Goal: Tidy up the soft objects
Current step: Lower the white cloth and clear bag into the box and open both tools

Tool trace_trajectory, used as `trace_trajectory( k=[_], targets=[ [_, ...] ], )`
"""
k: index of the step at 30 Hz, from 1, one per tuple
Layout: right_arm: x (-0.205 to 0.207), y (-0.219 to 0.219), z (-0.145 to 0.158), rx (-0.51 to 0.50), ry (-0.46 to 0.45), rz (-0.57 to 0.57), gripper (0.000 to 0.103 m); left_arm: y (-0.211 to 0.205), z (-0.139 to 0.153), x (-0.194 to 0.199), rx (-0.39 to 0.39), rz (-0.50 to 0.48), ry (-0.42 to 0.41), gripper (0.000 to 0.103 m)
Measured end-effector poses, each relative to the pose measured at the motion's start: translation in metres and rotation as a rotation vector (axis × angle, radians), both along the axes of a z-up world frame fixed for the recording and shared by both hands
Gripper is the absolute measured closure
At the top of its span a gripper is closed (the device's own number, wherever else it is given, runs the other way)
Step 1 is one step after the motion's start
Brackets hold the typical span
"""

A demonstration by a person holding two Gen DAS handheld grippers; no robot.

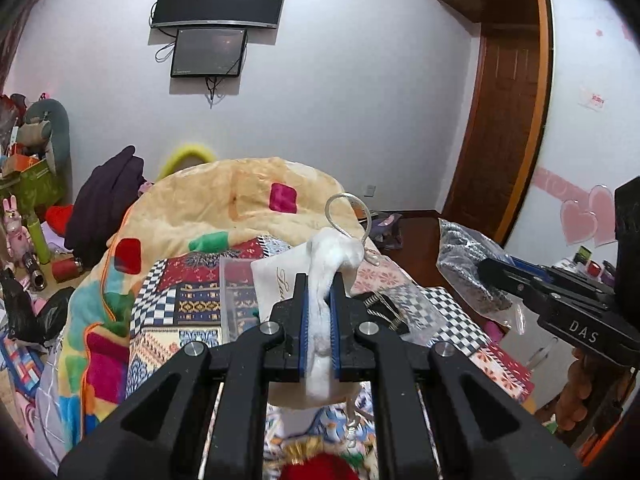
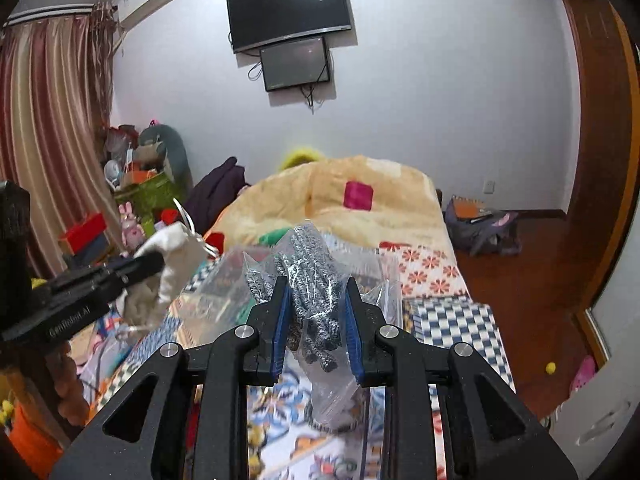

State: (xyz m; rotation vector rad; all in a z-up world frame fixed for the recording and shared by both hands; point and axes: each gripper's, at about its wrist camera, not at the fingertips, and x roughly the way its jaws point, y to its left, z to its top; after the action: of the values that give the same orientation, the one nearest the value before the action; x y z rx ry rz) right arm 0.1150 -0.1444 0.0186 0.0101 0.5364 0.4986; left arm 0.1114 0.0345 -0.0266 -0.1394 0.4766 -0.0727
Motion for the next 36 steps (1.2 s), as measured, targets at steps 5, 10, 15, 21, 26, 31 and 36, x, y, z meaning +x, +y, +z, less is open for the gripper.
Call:
trace_trajectory(
  k=[5,10,15,21,26,31,36],
  targets=[
    [0.03,0.013,-0.012,-0.008,0.037,-0.004,0.08,0.001,-0.01,0.033,0.003,0.023,0.033,0.095],
    [0.051,0.025,-0.033,-0.039,0.102,0.005,0.08,0.004,-0.032,0.065,0.008,0.039,0.101,0.095],
    [0.064,0.035,-0.055,-0.089,0.154,0.015,0.08,0.003,-0.059,0.093,0.004,0.022,0.201,0.095],
    [0.073,0.041,-0.073,-0.133,0.216,0.031,0.08,0.0,-0.083,0.113,0.003,0.0,0.287,0.095],
    [0.073,0.046,-0.077,-0.166,0.227,0.035,0.073,-0.005,-0.088,0.114,0.019,-0.011,0.309,0.085],
    [0.068,0.041,-0.068,-0.164,0.198,0.03,0.054,-0.004,-0.078,0.1,0.011,-0.011,0.287,0.057],
    [0.052,0.025,-0.051,-0.134,0.143,0.02,0.044,0.001,-0.057,0.077,0.001,-0.021,0.236,0.046]
  ],
)
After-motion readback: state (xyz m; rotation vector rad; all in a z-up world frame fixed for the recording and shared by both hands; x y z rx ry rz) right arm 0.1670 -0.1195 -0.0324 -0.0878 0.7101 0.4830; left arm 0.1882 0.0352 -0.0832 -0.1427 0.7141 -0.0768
